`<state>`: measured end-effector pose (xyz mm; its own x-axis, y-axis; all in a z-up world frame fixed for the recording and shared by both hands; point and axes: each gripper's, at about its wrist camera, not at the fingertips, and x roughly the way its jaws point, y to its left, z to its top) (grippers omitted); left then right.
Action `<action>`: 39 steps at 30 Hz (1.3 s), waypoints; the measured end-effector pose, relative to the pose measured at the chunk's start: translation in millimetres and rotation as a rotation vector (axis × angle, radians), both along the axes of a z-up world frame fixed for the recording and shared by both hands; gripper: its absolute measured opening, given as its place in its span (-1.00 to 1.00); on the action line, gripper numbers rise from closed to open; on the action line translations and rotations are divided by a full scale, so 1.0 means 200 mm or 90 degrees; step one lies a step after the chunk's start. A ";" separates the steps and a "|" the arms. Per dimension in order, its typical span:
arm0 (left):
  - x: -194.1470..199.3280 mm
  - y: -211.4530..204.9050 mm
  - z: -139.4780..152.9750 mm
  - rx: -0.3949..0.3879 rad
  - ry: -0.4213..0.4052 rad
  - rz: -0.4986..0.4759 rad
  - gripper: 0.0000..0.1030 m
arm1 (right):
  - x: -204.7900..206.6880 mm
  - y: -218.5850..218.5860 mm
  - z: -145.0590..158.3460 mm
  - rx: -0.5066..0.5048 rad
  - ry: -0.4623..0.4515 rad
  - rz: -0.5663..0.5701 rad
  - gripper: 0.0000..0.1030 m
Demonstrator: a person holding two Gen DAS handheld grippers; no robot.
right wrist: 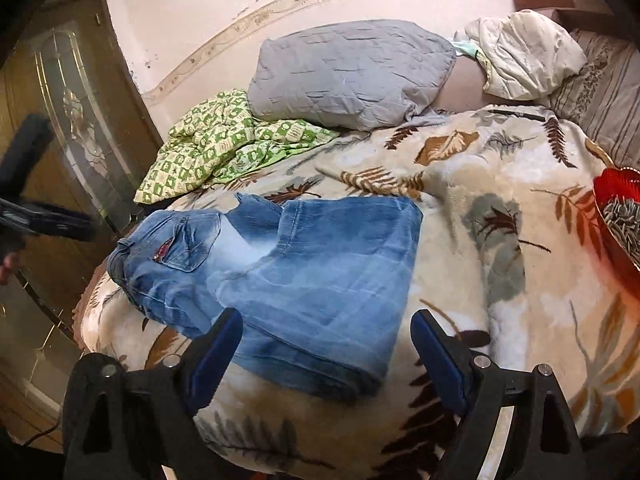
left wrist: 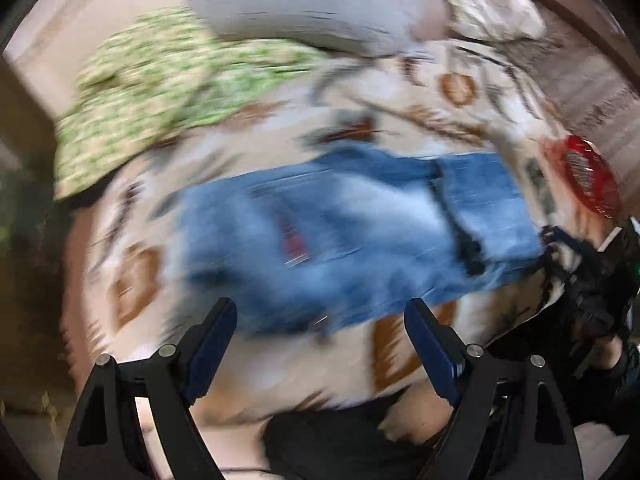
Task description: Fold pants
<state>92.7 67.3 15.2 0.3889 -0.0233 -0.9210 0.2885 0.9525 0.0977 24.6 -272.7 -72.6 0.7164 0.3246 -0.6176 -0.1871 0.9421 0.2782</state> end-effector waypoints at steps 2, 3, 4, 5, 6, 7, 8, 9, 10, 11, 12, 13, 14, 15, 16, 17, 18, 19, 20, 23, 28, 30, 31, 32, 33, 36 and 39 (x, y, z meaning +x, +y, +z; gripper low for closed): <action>-0.09 0.14 0.07 0.037 -0.004 0.024 0.67 | 0.01 0.01 0.00 0.000 0.000 0.002 0.71; -0.12 0.20 0.09 0.051 -0.004 0.034 0.70 | 0.01 0.02 0.00 0.002 0.000 0.000 0.71; -0.16 0.26 0.11 0.060 -0.001 0.041 0.81 | 0.01 0.03 0.00 0.004 0.001 0.001 0.71; -0.18 0.29 0.11 0.060 -0.001 0.041 0.88 | 0.02 0.04 0.00 0.002 0.005 0.001 0.71; -0.18 0.31 0.10 0.057 -0.002 0.038 0.88 | 0.02 0.04 0.00 -0.001 0.004 -0.002 0.71; -0.18 0.32 0.08 0.052 -0.003 0.038 0.88 | 0.02 0.04 0.00 -0.003 0.003 -0.003 0.71; -0.17 0.32 0.05 0.046 -0.003 0.040 0.88 | 0.02 0.04 0.00 -0.006 0.003 -0.004 0.71; -0.14 0.32 0.00 0.027 -0.007 0.044 0.88 | 0.02 0.04 0.00 -0.010 0.006 -0.010 0.71; -0.11 0.32 -0.05 0.004 -0.012 0.046 0.88 | 0.02 0.04 0.01 -0.012 0.006 -0.013 0.71; -0.08 0.30 -0.09 -0.020 -0.014 0.046 0.88 | 0.02 0.03 0.01 -0.015 0.006 -0.016 0.71; -0.05 0.28 -0.11 -0.040 -0.016 0.046 0.88 | 0.02 0.03 0.01 -0.024 0.006 -0.022 0.71; -0.01 0.25 -0.15 -0.071 -0.023 0.045 0.88 | 0.02 0.02 0.00 -0.031 0.009 -0.026 0.71; 0.02 0.19 -0.18 -0.102 -0.027 0.033 0.88 | 0.02 0.02 0.00 -0.036 0.013 -0.030 0.71; 0.06 0.12 -0.20 -0.126 -0.026 0.008 0.88 | 0.03 0.01 0.00 -0.034 0.018 -0.037 0.71; 0.09 0.04 -0.21 -0.140 -0.023 -0.021 0.89 | 0.03 0.00 -0.01 -0.031 0.021 -0.041 0.71; 0.12 -0.04 -0.22 -0.145 -0.022 -0.045 0.90 | 0.03 -0.02 -0.01 -0.026 0.024 -0.044 0.71; 0.15 -0.10 -0.23 -0.146 -0.021 -0.067 0.90 | 0.03 -0.03 -0.01 -0.018 0.024 -0.050 0.71; 0.19 -0.20 -0.24 -0.149 -0.018 -0.099 0.91 | 0.03 -0.04 -0.01 -0.011 0.027 -0.054 0.71; 0.22 -0.25 -0.24 -0.151 -0.014 -0.115 0.91 | 0.04 -0.05 -0.01 0.000 0.030 -0.055 0.71; 0.32 -0.48 -0.27 -0.149 -0.001 -0.185 0.91 | 0.06 -0.08 -0.05 0.048 0.052 -0.067 0.71; 0.47 -0.83 -0.35 -0.123 -0.011 -0.331 0.91 | 0.09 -0.11 -0.12 0.114 0.092 -0.082 0.71; 0.52 -0.95 -0.39 -0.108 -0.014 -0.373 0.92 | 0.09 -0.10 -0.14 0.128 0.099 -0.077 0.71; 0.55 -0.98 -0.40 -0.105 -0.010 -0.383 0.92 | 0.10 -0.11 -0.15 0.137 0.102 -0.077 0.71; 0.58 -1.03 -0.42 -0.099 -0.003 -0.389 0.91 | 0.10 -0.11 -0.16 0.145 0.108 -0.080 0.71; 0.60 -1.05 -0.44 -0.090 0.002 -0.397 0.91 | 0.11 -0.12 -0.17 0.154 0.115 -0.078 0.71; 0.65 -1.07 -0.45 -0.079 0.008 -0.395 0.92 | 0.12 -0.13 -0.19 0.163 0.122 -0.079 0.71; 0.65 -0.95 -0.38 -0.118 -0.005 -0.360 0.92 | 0.12 -0.15 -0.15 0.147 0.107 -0.085 0.71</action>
<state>221.8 -123.1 -60.6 0.2770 -0.3883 -0.8789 0.7555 0.6532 -0.0505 48.5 -302.1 -103.2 0.6560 0.3808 -0.6516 0.0005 0.8632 0.5049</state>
